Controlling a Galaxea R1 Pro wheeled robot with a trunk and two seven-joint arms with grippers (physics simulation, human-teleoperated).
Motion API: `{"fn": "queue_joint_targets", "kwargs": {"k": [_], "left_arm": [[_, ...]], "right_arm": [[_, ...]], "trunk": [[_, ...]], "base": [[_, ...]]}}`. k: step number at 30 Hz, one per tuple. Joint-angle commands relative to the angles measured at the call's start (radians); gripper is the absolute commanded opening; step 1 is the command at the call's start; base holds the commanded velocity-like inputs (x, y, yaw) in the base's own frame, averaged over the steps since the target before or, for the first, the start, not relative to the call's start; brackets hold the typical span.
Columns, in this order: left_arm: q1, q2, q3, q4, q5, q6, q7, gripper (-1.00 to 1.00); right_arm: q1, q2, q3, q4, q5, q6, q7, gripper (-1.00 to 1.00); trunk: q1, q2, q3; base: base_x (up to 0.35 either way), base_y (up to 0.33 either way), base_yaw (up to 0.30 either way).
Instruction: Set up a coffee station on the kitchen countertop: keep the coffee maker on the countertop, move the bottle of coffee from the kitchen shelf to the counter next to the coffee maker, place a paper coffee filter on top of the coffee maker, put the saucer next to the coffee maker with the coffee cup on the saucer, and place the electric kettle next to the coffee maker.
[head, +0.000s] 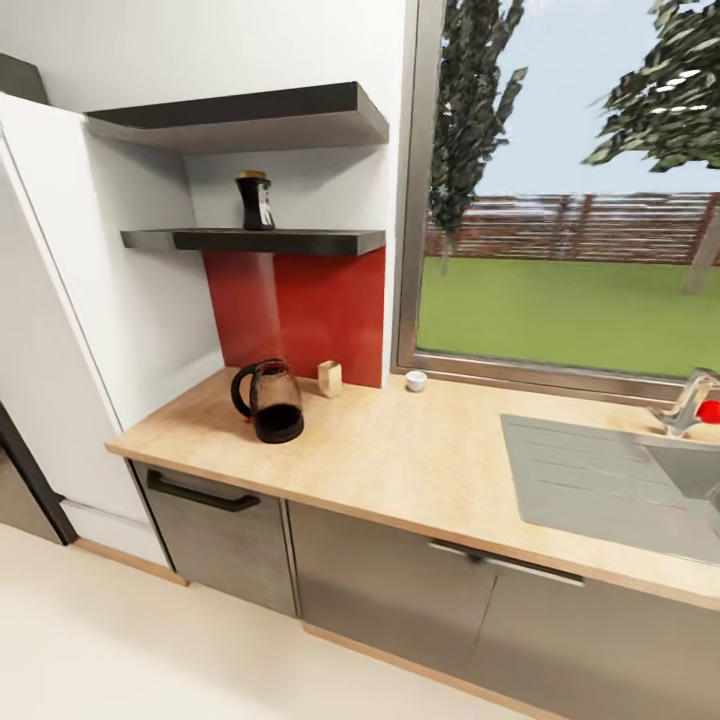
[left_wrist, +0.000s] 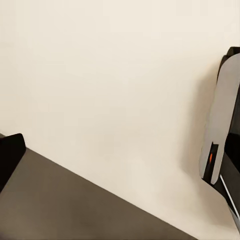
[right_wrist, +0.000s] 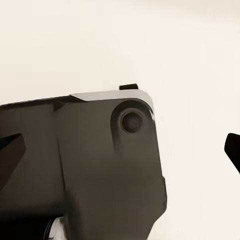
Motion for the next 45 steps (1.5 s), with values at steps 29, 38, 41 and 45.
{"fn": "queue_joint_targets", "kwargs": {"k": [29,38,41,45], "left_arm": [[0.0,0.005,0.007,0.001,-0.01,-0.018,0.003,1.0],[-0.001,0.006,0.009,0.0,-0.01,-0.02,0.004,1.0],[-0.001,0.01,0.01,-0.007,-0.009,-0.021,0.006,1.0],[0.002,0.01,0.01,-0.075,-0.009,-0.077,0.009,1.0]], "right_arm": [[0.0,-0.001,-0.011,-0.006,-0.001,0.0,-0.001,1.0],[0.0,0.0,-0.011,-0.008,-0.001,0.0,-0.002,1.0],[0.0,0.0,-0.011,-0.008,-0.001,0.001,-0.002,1.0],[0.0,0.0,-0.01,-0.008,-0.001,0.002,-0.001,1.0]], "trunk": [[0.001,-0.002,-0.002],[0.001,-0.002,-0.002],[0.001,-0.002,-0.002],[0.001,-0.002,-0.002]], "base": [[0.067,0.213,-0.197],[-0.024,0.022,-0.238],[-0.183,0.17,-0.031],[-0.058,0.054,-0.006]]}}
